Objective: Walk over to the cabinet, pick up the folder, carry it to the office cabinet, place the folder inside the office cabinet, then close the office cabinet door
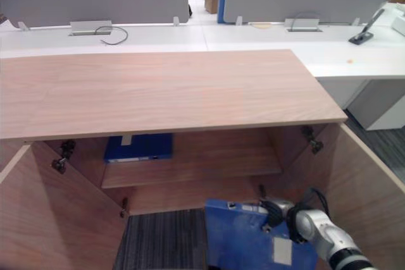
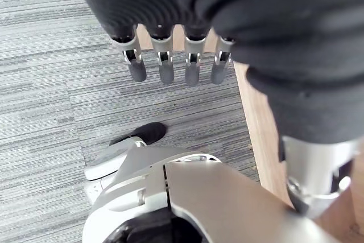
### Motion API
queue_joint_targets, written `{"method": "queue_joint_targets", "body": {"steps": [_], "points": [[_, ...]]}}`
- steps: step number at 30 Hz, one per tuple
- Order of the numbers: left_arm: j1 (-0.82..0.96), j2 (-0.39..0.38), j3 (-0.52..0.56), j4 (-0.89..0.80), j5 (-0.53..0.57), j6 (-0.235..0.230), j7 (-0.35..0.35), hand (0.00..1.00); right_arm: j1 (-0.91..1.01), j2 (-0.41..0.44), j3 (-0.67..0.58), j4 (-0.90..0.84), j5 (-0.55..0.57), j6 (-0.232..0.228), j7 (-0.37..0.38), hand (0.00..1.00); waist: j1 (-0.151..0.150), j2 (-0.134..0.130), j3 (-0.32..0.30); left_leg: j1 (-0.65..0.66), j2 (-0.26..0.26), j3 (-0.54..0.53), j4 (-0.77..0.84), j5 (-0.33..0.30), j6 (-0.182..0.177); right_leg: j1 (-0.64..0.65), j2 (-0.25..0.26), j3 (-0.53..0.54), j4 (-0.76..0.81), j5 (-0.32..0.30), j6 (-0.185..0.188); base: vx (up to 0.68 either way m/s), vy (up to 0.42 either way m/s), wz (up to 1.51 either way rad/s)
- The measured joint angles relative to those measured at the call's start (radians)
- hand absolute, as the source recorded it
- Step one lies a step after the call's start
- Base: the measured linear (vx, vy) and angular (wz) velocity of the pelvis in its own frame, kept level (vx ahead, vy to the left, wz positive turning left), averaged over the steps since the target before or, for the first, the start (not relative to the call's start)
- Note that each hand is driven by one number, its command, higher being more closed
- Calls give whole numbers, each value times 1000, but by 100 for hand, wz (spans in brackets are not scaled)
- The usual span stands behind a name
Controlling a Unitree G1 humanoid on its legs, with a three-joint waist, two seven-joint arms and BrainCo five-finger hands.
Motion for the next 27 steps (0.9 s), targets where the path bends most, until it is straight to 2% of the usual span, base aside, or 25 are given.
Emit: {"method": "queue_joint_targets", "body": {"steps": [2, 4, 5, 7, 8, 10, 11, 14, 17, 19, 24, 26, 27], "points": [[-2, -4, -2, -2, -1, -1, 9, 0, -30, 41, -27, 87, 28, 35, -4, 100, 1, 7, 16, -5, 2, -1, 36, -19, 3, 10, -1, 0, 3, 0, 0, 0, 0, 0], [-3, -23, -4, -24, -14, -2, 19, 0, -75, 121, -179, 218, 143, 97, -20, 100, 5, 38, 45, -50, 18, -6, 167, -87, 7, 13, 3, -1, 31, -13, 1, -25, 34, -1], [-3, -29, -5, -30, -20, -3, 20, 0, -87, 133, -217, 240, 218, 114, -32, 100, 4, 49, 53, -58, 22, -8, 191, -99, 9, 11, 6, -2, 43, -18, 2, -45, 40, 0], [-3, -46, -7, -41, -40, -12, 29, 0, -141, 173, -347, 300, 519, 152, -85, 100, 5, 81, 93, -97, 33, -9, 272, -135, 11, -38, 20, -2, 140, -61, 3, -80, 31, -2], [-3, -48, -7, -45, -47, -13, 31, 0, -155, 183, -365, 309, 617, 153, -100, 100, 5, 87, 102, -110, 36, -9, 293, -143, 13, -56, 25, -1, 172, -74, 3, -105, 12, -8], [-4, -48, -5, -75, -78, -17, 33, 0, -220, 233, -413, 305, 896, 153, -139, 100, 7, 92, 152, -165, 62, -1, 399, -183, 9, -138, 51, 1, 320, -129, 2, -163, -22, -16], [-4, -49, -3, -81, -88, -18, 34, 0, -233, 245, -417, 300, 954, 153, -144, 100, 10, 91, 161, -183, 69, 3, 431, -195, 10, -163, 55, 1, 362, -148, 1, -208, -41, -22], [-15, -60, 5, -106, -136, -16, 41, 0, -272, 320, -432, 238, 1202, 153, -151, 100, 32, 92, 202, -296, 105, 17, 645, -295, 8, -311, 86, 0, 629, -278, -17, -148, -38, -18], [-25, -62, 1, -120, -173, -9, 44, 0, -309, 385, -429, 225, 1340, 173, -151, 100, 51, 93, 228, -380, 141, 15, 783, -358, 5, -408, 108, -23, 764, -332, -31, -107, -32, -14], [-37, -60, -7, -123, -187, -8, 51, 0, -335, 403, -418, 225, 1388, 185, -155, 100, 62, 94, 239, -431, 160, 11, 839, -383, 8, -457, 109, -54, 809, -342, -43, -78, 4, -12], [-51, -56, -60, -142, -224, 0, 54, 0, -492, 436, -393, 262, 1508, 220, -169, 100, 66, 96, 282, -519, 186, -5, 1000, -458, 2, -565, 110, -83, 987, -419, -40, -14, 9, -2], [-71, -56, -80, -147, -256, 3, 63, 0, -554, 457, -399, 273, 1628, 221, -211, 100, 79, 99, 298, -548, 193, -22, 1044, -480, -2, -589, 110, -101, 1029, -444, -37, -5, 27, 14], [-80, -57, -91, -153, -283, 5, 74, 0, -595, 478, -408, 277, 1731, 212, -241, 100, 82, 99, 300, -569, 195, -36, 1065, -490, -3, -606, 109, -113, 1049, -456, -35, 23, 35, 19]]}}
